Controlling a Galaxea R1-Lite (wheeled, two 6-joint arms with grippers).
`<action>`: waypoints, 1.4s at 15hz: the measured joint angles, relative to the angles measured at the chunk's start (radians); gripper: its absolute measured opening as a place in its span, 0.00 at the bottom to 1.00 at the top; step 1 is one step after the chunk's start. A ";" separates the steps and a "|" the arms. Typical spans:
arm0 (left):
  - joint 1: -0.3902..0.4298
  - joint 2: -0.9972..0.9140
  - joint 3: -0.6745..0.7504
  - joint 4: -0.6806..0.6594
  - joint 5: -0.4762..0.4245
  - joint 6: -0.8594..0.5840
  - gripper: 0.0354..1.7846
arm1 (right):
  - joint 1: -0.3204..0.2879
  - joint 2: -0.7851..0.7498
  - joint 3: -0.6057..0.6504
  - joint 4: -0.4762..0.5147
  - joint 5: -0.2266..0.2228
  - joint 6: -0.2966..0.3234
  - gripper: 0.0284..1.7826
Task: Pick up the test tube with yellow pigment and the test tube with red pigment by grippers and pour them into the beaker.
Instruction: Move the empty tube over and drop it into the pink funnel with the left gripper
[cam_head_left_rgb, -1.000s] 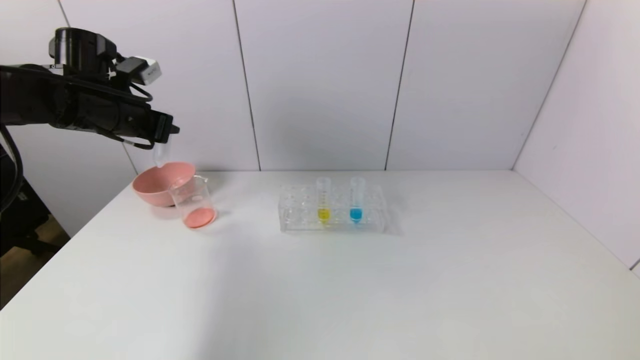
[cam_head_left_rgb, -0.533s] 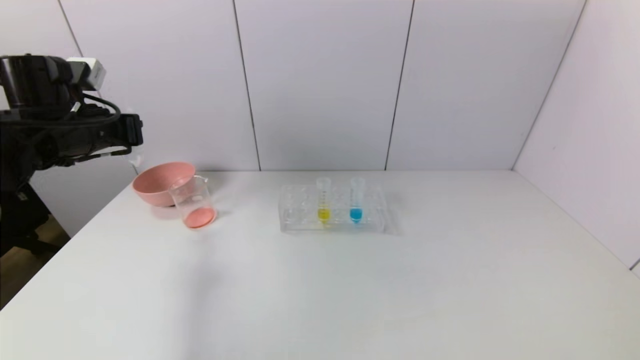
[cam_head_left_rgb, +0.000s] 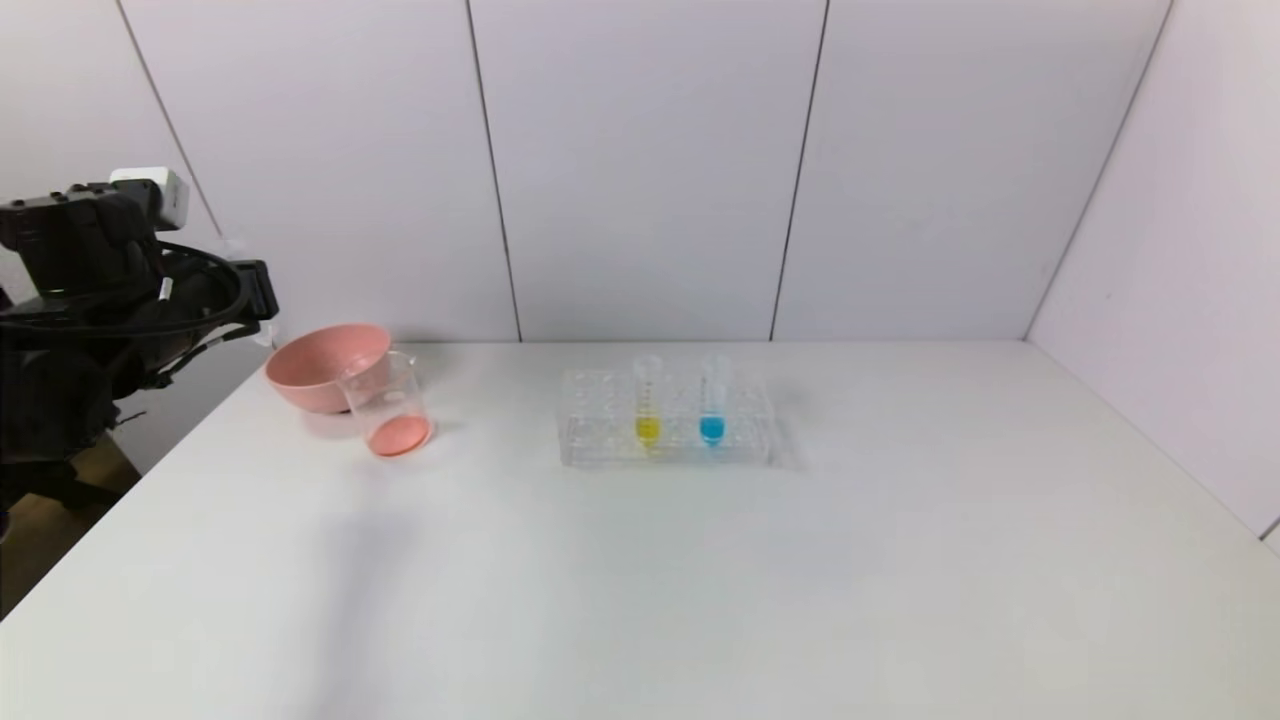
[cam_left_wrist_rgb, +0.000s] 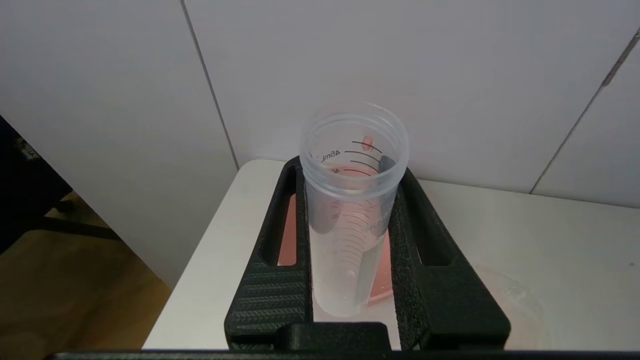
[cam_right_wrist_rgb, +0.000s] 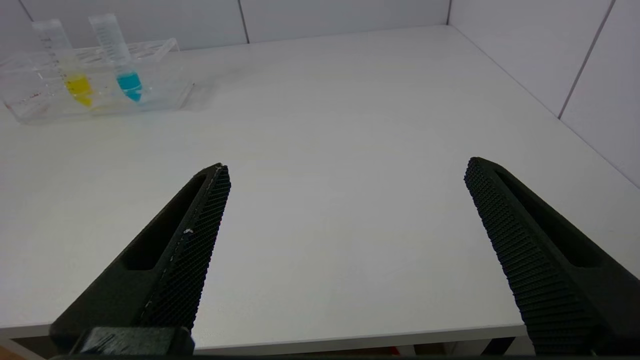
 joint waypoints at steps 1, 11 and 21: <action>0.005 0.042 -0.036 -0.006 0.000 0.000 0.24 | 0.000 0.000 0.000 0.000 0.000 0.000 0.96; 0.036 0.425 -0.343 -0.029 -0.001 -0.020 0.24 | 0.000 0.000 0.000 0.000 0.000 0.000 0.96; 0.008 0.475 -0.362 -0.091 -0.001 -0.016 0.56 | 0.000 0.000 0.000 0.000 0.000 0.000 0.96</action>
